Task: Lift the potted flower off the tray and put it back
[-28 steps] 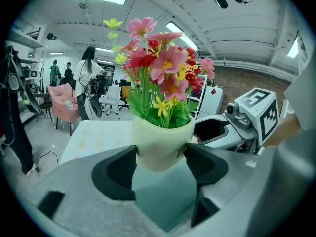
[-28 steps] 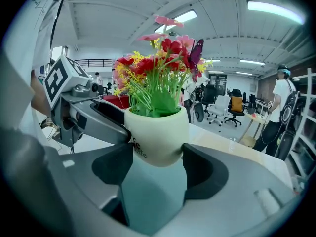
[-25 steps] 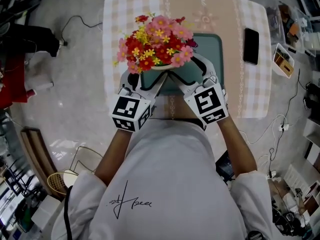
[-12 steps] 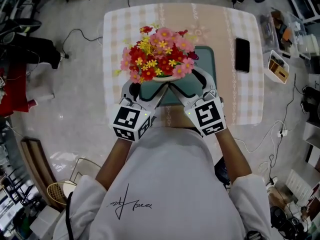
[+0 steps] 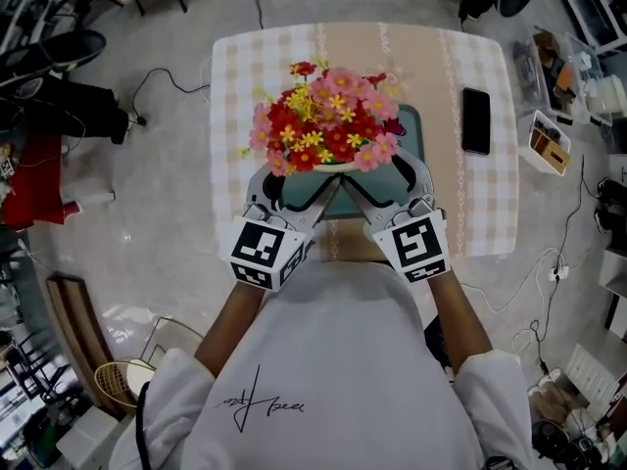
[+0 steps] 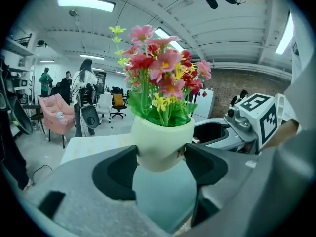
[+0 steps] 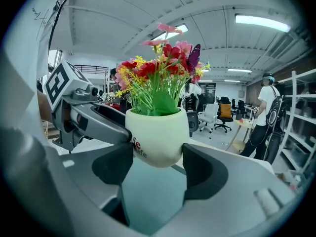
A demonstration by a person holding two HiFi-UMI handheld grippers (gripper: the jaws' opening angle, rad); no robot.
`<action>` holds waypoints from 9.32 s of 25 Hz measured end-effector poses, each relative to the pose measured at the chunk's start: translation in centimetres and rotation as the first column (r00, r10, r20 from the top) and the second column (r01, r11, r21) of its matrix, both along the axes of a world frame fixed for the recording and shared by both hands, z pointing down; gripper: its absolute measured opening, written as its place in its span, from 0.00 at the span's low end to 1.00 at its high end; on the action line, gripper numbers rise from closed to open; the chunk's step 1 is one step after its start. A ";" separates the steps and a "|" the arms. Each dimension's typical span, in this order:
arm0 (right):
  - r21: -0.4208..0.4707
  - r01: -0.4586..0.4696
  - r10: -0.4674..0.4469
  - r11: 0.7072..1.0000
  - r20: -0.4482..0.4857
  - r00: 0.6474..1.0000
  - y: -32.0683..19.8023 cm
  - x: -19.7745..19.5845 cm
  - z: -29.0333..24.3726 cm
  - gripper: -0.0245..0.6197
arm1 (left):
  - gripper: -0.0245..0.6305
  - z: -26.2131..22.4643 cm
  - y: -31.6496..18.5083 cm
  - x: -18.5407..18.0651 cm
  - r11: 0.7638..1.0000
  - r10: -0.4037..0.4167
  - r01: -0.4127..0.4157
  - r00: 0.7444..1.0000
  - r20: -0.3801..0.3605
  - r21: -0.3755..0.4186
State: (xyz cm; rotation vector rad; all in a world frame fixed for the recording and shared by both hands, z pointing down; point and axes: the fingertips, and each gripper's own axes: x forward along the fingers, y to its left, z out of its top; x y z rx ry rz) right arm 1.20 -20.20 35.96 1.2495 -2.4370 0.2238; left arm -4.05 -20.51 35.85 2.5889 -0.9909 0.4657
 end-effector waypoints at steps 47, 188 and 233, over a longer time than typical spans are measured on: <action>-0.035 -0.189 0.190 0.981 0.021 0.982 2.6 7.0 2.6 0.53 | 0.50 2.3 1.7 7.2 0.979 0.205 -0.205 0.976 0.076 -0.005; -0.189 -0.044 0.040 0.981 -0.028 0.999 5.8 9.6 16.7 0.53 | 0.46 16.5 5.8 9.1 0.985 0.060 -0.025 0.976 0.208 -0.169; -0.153 0.019 -0.010 0.988 0.062 0.998 7.8 8.6 8.8 0.26 | 0.34 9.7 8.5 9.4 0.994 0.061 -0.051 0.992 0.108 -0.092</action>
